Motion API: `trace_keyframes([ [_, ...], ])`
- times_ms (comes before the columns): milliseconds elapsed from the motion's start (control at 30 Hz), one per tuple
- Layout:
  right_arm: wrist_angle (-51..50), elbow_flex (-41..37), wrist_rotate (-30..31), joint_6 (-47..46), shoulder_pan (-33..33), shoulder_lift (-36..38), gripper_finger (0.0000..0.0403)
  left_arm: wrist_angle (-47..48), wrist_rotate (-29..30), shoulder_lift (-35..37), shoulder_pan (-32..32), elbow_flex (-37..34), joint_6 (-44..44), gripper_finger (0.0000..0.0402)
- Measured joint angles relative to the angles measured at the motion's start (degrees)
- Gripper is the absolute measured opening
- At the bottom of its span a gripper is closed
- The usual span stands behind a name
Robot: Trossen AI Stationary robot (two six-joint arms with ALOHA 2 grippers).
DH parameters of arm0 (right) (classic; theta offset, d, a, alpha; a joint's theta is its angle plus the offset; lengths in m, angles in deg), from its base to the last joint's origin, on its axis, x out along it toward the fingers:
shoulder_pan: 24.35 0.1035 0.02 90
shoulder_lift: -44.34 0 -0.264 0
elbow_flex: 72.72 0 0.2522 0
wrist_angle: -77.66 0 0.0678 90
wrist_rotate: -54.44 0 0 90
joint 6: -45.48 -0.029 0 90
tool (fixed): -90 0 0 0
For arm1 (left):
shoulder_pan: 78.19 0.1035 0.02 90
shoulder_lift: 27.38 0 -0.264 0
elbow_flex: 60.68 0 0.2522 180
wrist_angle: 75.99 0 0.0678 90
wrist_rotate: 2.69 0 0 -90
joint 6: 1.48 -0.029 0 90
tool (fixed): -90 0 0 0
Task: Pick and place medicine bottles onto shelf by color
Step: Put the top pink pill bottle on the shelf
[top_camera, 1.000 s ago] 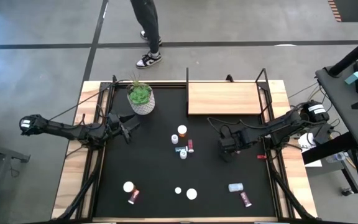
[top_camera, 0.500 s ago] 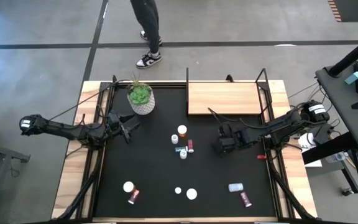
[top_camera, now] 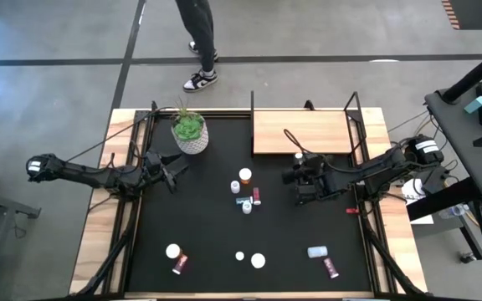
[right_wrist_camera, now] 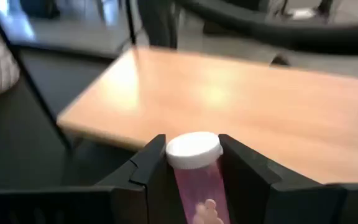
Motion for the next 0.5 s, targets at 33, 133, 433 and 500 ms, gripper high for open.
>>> trace_keyframes([
  [33, -0.04, 0.0, 1.71, -0.28, -0.02, -0.08, 0.013, 0.0, 0.0, 0.0, 0.0, 0.0, 0.0, 0.027],
  [133, -0.21, -0.03, 7.34, -0.33, -0.19, -0.48, 0.013, 0.01, 0.0, 0.0, 0.0, 0.0, 0.0, 0.027],
  [433, -0.13, -0.65, 12.75, -14.2, -3.96, -1.31, 0.013, 0.01, -0.02, 0.0, 0.0, 0.01, 0.0, 0.027],
  [500, 0.11, -0.97, 12.85, -17.59, -5.29, -2.59, 0.013, -0.01, 0.0, 0.0, 0.0, 0.01, 0.0, 0.027],
])
